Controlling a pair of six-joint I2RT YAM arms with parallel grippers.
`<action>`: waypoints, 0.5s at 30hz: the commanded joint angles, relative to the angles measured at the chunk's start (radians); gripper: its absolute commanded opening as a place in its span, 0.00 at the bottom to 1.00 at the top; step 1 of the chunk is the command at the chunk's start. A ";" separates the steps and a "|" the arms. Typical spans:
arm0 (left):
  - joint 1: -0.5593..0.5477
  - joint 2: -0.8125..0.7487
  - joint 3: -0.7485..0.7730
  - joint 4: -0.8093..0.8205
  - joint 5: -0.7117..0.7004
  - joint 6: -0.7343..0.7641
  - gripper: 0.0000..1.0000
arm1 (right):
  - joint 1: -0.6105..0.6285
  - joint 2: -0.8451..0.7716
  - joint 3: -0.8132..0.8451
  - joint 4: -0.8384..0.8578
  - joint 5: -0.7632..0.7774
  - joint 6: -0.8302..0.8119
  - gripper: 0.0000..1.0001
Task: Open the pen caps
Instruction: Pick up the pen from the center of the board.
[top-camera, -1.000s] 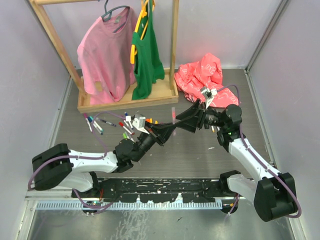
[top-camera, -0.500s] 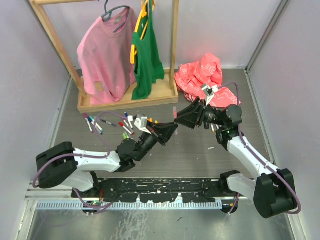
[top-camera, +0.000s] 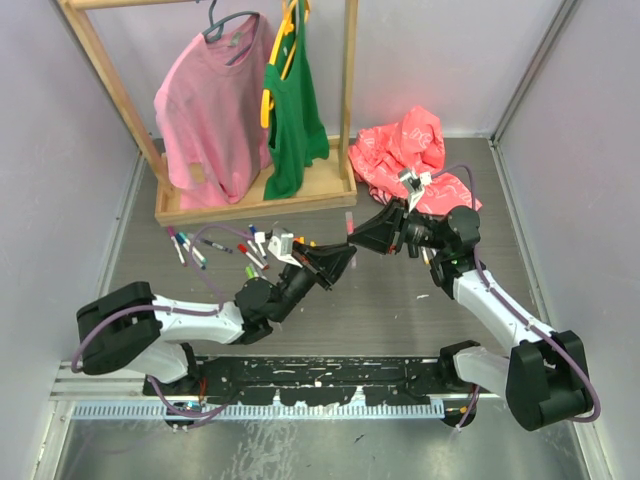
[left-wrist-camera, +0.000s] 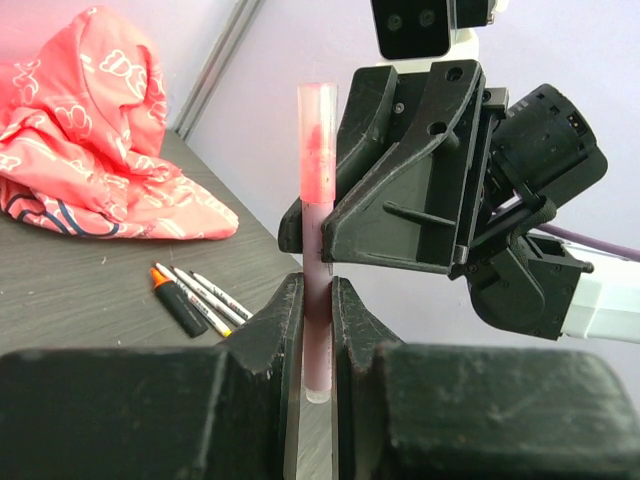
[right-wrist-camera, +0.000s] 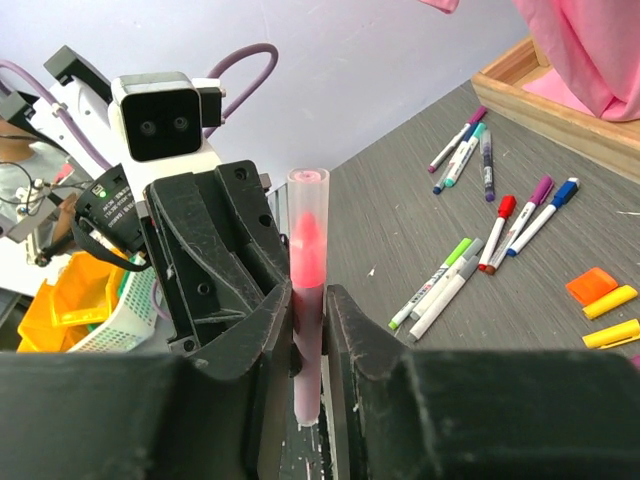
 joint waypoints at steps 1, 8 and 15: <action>-0.006 0.014 0.034 0.082 0.012 -0.004 0.00 | -0.003 -0.013 0.036 0.035 -0.006 -0.034 0.25; -0.005 0.014 0.028 0.054 0.001 -0.027 0.10 | -0.004 -0.018 0.045 0.013 -0.022 -0.067 0.07; -0.003 0.014 -0.025 0.029 -0.010 -0.082 0.54 | -0.014 -0.017 0.071 -0.008 -0.034 -0.044 0.01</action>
